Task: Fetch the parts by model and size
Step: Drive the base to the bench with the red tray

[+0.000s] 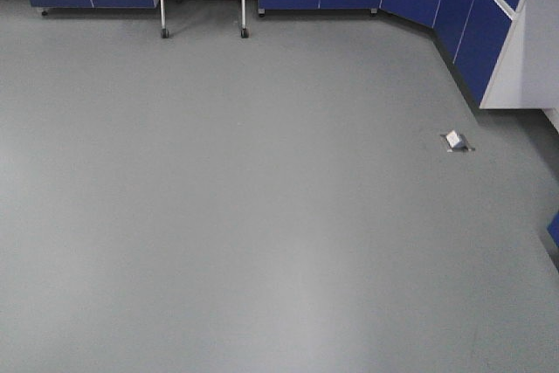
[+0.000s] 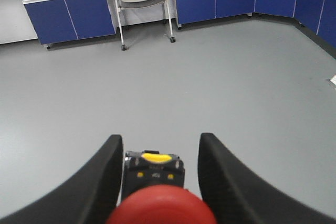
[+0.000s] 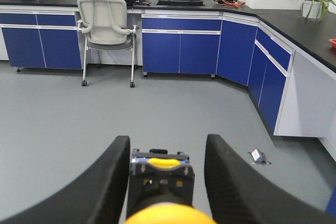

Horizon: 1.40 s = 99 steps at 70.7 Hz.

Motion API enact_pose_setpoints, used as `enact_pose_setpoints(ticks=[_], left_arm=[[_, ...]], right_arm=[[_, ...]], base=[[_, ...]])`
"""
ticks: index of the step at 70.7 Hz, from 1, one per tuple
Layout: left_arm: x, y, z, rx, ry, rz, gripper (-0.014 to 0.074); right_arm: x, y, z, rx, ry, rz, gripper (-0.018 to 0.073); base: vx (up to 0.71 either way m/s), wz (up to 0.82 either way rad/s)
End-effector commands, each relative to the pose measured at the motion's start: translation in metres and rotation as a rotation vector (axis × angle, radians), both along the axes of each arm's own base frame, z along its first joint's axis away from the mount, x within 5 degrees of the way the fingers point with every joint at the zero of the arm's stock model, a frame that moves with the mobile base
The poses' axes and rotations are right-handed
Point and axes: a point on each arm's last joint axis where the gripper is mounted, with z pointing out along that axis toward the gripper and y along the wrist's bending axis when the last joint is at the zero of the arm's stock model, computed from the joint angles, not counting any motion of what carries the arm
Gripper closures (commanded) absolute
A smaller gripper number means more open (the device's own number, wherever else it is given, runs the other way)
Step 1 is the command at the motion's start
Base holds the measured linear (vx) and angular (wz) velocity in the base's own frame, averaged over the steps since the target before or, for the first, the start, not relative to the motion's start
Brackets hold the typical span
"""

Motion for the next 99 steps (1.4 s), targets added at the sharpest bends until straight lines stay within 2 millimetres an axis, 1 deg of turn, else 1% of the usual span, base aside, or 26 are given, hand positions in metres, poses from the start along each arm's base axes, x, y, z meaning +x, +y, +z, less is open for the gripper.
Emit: enact_pose_setpoints(ticks=[1, 99], left_arm=[[0.0018, -0.0005, 0.0149, -0.003, -0.098, -0.007, 0.0601], [0.0019, -0.0005, 0.015, -0.003, -0.099, -0.007, 0.0601]], right_arm=[[-0.0002, -0.0003, 0.0161, -0.005, -0.106, -0.005, 0.0568], [-0.0002, -0.0003, 0.0161, -0.005, -0.106, -0.005, 0.0568]], base=[[0.62, 0.0], [0.59, 0.0]])
